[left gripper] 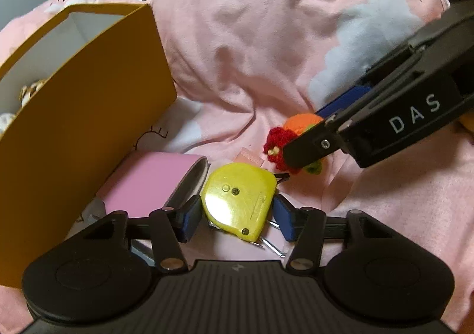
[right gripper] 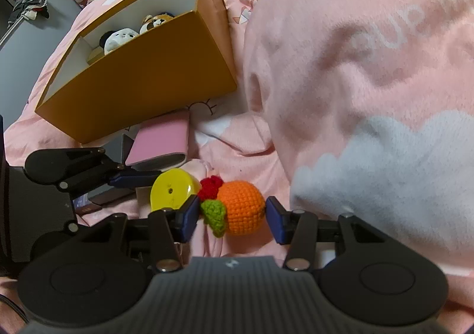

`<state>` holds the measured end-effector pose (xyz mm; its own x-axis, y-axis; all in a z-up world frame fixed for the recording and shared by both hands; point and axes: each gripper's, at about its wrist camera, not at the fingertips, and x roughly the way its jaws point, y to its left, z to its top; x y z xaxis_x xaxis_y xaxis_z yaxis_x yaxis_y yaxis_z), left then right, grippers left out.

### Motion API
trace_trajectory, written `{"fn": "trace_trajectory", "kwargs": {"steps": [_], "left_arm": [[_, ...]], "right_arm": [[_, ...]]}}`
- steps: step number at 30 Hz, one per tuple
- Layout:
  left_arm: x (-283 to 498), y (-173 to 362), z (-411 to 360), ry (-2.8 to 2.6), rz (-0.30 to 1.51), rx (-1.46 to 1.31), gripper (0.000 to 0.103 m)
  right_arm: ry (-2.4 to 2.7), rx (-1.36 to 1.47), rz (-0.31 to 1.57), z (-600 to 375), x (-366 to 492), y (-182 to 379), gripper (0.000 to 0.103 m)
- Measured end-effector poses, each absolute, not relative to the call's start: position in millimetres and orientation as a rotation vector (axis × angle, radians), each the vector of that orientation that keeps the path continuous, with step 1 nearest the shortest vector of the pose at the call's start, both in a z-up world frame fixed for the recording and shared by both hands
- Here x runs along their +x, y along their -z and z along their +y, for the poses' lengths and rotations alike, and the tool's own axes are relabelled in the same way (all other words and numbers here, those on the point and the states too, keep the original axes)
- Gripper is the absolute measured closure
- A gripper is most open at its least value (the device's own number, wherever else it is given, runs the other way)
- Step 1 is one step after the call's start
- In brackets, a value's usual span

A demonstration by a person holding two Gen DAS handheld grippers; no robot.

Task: Organize objects
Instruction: 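Carry the tape measure and crocheted orange over the orange box with both tools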

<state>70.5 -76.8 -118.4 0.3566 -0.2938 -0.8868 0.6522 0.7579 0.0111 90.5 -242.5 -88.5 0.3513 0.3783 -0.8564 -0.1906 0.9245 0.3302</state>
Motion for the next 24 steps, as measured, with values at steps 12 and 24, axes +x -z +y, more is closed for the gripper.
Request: {"fn": "trace_trajectory", "kwargs": {"steps": [12,24], "left_arm": [[63.8,89.4,-54.7,0.556,0.978,0.241,0.044],[91.2,9.3,-3.3,0.413,0.833,0.014,0.044]], "right_arm": [[-0.418,0.159,1.084,-238.9,90.3,70.9,0.052],[-0.575,-0.098,0.847,-198.8,124.5,-3.5,0.052]]}}
